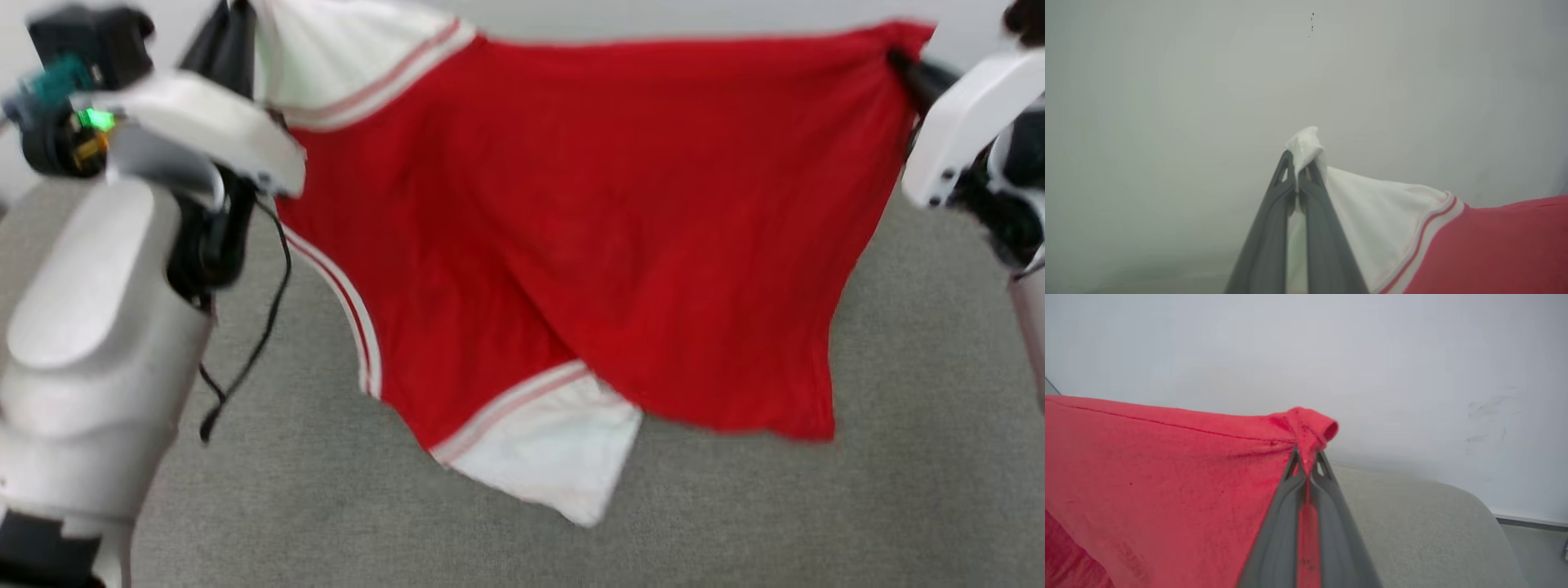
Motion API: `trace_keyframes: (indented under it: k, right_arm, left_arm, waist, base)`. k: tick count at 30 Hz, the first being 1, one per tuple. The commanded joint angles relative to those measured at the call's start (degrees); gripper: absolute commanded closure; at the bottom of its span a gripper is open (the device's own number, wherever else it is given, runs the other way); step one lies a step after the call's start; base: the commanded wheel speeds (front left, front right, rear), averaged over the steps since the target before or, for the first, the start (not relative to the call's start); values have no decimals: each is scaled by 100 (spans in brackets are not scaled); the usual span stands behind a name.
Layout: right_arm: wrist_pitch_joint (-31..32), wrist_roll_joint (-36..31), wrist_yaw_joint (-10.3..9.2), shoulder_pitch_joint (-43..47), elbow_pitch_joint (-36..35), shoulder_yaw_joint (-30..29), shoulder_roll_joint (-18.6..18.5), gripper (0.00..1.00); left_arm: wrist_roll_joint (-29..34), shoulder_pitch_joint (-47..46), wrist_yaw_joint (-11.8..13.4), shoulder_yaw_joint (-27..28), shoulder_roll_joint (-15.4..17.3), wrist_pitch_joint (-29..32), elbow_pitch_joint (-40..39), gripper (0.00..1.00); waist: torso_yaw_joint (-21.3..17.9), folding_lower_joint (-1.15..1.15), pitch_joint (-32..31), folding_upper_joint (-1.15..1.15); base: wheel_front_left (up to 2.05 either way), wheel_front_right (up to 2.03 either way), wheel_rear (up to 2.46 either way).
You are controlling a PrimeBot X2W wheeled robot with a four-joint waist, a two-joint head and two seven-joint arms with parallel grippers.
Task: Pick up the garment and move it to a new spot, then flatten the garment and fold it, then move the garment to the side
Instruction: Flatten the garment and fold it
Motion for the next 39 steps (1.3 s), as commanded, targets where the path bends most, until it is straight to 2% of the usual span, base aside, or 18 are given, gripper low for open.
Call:
trace_keyframes:
  k: [1,13,19,25,29,39]
  right_arm:
    - [-97,-42,-4,-288,36,-63,-12,100]
    - [-735,-485,-5,-2368,-92,-414,-184,100]
    - [-1017,-570,-5,-3276,40,-343,-183,100]
    - [-1321,-474,-5,-3877,369,-123,-131,100]
    - [-1500,-309,-4,-4079,651,118,-76,100]
    - [-1784,141,-4,-3872,1439,736,3,100]
  left_arm:
    - [71,-402,-50,13,-40,-53,155,100]
    - [546,-3232,-228,184,8,-422,991,100]
    - [653,-4206,-293,254,75,-496,1237,100]
    - [700,-4694,-339,237,53,-544,1506,100]
    - [647,-4689,-379,223,-26,-579,1724,100]
    - [345,-4237,-583,218,-329,-618,2557,100]
  waist:
    - [-37,1,295,0]
    - [-9,1,1857,0]
    - [-34,1,2522,0]
    - [-37,1,3030,0]
    - [-15,1,3263,0]
    - [59,1,3355,0]
  base:
    - [0,0,0]
    - [0,0,0]
    - [0,0,0]
    - [0,0,0]
    - [0,0,0]
    - [0,0,0]
